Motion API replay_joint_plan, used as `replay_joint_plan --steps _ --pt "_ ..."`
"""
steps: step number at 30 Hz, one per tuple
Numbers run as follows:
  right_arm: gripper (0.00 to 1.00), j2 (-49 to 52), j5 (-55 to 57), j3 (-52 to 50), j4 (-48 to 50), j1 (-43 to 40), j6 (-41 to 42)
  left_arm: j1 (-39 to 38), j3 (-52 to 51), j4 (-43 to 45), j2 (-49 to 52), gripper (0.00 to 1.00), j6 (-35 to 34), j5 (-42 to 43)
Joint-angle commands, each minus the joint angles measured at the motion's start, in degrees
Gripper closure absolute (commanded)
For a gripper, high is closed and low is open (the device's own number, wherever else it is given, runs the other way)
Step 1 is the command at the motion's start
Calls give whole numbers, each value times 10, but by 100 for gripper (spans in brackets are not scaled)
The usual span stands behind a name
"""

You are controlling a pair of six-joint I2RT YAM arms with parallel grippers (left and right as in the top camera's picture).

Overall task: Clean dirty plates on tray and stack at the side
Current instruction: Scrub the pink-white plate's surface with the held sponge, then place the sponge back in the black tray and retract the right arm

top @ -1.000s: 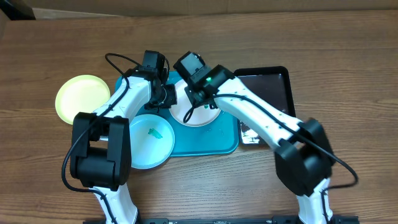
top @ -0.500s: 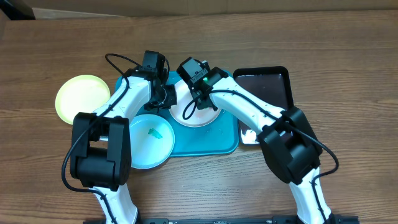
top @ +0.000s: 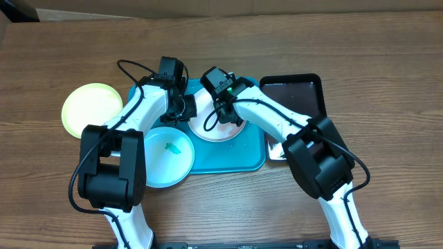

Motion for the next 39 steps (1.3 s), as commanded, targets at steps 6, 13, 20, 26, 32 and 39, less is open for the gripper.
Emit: replay_joint_plan --steps 6,13,20,26,32,39 --pt "95 21 -167 -10 -7 9 11 -4 -3 -3 -11 96 1 0" --pt "95 21 -226 -10 -5 9 11 -4 -3 -1 -11 96 1 0" --pt "96 16 -348 3 26 -3 -2 -4 -3 0 -11 96 1 0" --pt "96 -15 -489 72 4 -56 -38 -4 -3 0 -11 96 12 -2" --pt "96 -72 -478 107 -73 -128 -51 -4 -3 -4 -11 96 12 -2" --pt "96 -98 -343 107 -218 -208 -85 -4 -3 1 -11 94 11 -2"
